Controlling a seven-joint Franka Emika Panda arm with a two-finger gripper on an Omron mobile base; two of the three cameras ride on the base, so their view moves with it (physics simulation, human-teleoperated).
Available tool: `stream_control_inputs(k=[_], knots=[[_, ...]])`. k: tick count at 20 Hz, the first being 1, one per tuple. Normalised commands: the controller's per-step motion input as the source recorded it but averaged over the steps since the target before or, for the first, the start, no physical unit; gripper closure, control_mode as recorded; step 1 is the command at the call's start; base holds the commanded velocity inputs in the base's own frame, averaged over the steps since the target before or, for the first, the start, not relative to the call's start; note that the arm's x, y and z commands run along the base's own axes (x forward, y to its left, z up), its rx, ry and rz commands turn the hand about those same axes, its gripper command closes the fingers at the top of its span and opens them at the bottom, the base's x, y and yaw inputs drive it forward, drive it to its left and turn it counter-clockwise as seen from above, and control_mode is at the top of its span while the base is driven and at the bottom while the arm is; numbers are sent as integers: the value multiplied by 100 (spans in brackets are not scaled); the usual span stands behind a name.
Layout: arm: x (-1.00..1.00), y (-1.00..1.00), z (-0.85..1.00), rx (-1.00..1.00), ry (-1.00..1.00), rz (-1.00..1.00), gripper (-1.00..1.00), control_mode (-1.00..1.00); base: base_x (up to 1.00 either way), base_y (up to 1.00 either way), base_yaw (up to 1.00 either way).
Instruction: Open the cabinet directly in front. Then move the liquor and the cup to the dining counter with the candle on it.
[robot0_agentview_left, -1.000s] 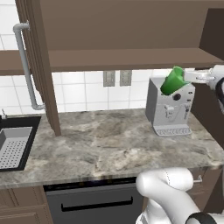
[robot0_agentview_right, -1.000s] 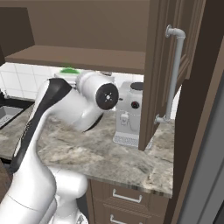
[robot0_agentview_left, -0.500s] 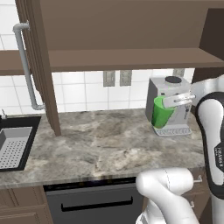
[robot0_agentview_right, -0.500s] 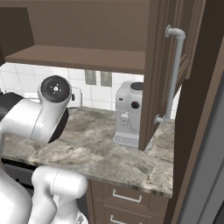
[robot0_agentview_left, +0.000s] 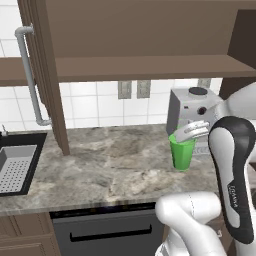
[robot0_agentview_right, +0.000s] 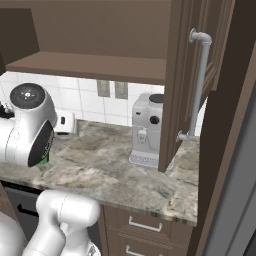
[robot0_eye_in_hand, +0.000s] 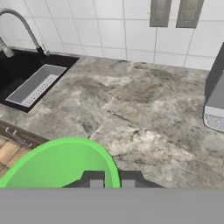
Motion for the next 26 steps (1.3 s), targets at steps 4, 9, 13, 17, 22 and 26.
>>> stream_control_inputs(k=[4, 9, 13, 17, 22, 26], knots=[[-2, 3, -13, -5, 0, -20, 100, -100, 0, 0, 0], [-5, 0, -2, 0, -15, -25, 100, -100, 0, 0, 0], [0, 0, 0, 0, -5, -6, 100, -100, 0, 0, 0], [-22, 0, 0, 0, -21, 0, 100, -100, 0, 0, 0], [-40, 0, 3, 0, -34, 0, 100, -100, 0, 0, 0], [-7, 0, 0, 0, 0, 0, 100, 100, -11, 0, 0]])
